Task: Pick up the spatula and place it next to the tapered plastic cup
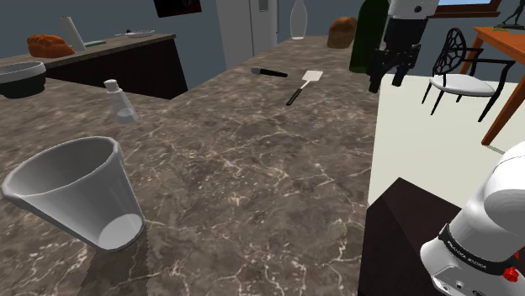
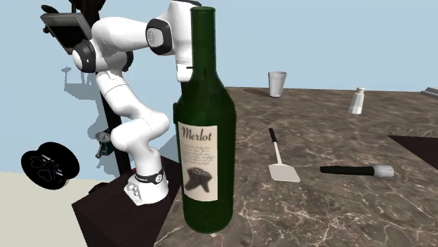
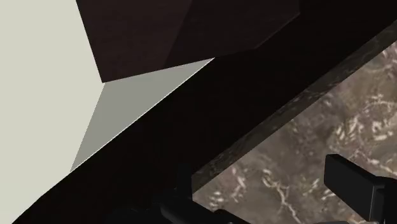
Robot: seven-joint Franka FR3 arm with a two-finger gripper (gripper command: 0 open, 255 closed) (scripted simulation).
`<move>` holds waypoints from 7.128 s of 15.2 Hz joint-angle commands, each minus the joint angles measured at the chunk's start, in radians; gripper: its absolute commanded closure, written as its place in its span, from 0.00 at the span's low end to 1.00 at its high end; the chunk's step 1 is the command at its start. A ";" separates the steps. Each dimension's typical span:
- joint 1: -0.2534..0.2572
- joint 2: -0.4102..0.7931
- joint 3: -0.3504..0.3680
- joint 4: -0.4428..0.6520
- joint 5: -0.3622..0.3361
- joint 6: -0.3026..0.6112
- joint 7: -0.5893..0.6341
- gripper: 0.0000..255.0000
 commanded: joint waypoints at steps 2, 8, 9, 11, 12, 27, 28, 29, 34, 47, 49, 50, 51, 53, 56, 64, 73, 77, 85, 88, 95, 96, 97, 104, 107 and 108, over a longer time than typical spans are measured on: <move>-0.006 0.032 0.024 0.023 0.018 0.005 0.061 0.00; -0.056 0.254 0.148 0.206 0.090 0.027 0.418 0.00; -0.064 0.294 0.164 0.243 0.095 0.028 0.476 0.00; -0.081 0.376 0.193 0.322 0.102 0.026 0.592 0.00; -0.089 0.417 0.205 0.363 0.104 0.024 0.649 0.00; -0.123 0.731 0.252 0.617 0.083 0.066 1.060 0.00; -0.122 0.730 0.252 0.608 0.083 0.073 1.059 0.00; -0.122 0.730 0.252 0.608 0.083 0.073 1.059 0.00; -0.122 0.730 0.252 0.608 0.083 0.073 1.059 0.00; -0.123 0.732 0.252 0.637 0.082 0.046 1.061 1.00; -0.123 0.736 0.252 0.669 0.082 0.019 1.063 1.00; -0.123 0.738 0.252 0.685 0.081 0.005 1.064 1.00; -0.122 0.740 0.252 0.701 0.081 -0.009 1.065 1.00; -0.122 0.746 0.252 0.734 0.080 -0.037 1.067 1.00; -0.122 0.756 0.252 0.787 0.078 -0.080 1.071 1.00; -0.120 0.796 0.255 0.948 0.071 -0.200 1.082 1.00; -0.111 0.875 0.260 1.179 0.058 -0.354 1.100 1.00; -0.103 0.929 0.264 1.314 0.049 -0.435 1.110 1.00; -0.073 1.010 0.276 1.532 0.031 -0.571 1.146 1.00; -0.059 0.879 0.293 1.342 0.058 -0.508 1.191 1.00; -0.007 0.681 0.345 1.095 0.109 -0.446 1.312 1.00; 0.001 0.659 0.355 1.072 0.117 -0.441 1.331 1.00; 0.009 0.639 0.364 1.050 0.124 -0.437 1.351 1.00; 0.067 0.530 0.444 0.944 0.175 -0.419 1.498 1.00; 0.091 0.500 0.484 0.921 0.197 -0.415 1.568 1.00; 0.099 0.493 0.499 0.916 0.204 -0.414 1.591 1.00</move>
